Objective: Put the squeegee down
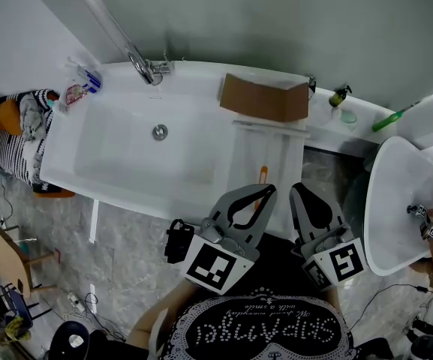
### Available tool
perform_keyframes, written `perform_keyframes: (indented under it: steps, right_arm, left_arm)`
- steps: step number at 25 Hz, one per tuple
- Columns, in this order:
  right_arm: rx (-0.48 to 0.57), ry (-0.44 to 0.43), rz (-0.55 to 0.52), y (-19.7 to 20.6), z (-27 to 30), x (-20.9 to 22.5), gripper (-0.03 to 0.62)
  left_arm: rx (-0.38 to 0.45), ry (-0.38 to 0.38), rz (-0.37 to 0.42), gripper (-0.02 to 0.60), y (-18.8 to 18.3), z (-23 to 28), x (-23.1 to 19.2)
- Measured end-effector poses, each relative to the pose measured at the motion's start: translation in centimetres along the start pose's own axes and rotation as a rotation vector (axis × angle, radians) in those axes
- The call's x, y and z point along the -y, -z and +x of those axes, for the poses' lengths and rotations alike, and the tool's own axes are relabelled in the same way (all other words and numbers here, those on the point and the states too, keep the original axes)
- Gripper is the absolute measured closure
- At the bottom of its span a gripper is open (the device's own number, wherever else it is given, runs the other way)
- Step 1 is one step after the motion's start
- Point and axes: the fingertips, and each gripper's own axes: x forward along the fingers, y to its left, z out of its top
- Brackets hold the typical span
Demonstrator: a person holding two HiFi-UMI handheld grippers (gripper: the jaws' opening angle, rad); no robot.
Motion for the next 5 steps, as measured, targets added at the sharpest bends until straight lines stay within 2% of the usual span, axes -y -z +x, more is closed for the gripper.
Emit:
perform_keyframes:
  steps: [5]
  right_arm:
    - [-0.001,-0.003,-0.015,0.12,-0.07,-0.05,0.568]
  left_arm:
    - [0.002,0.002,0.011,0.577,-0.09,-0.15,-0.04]
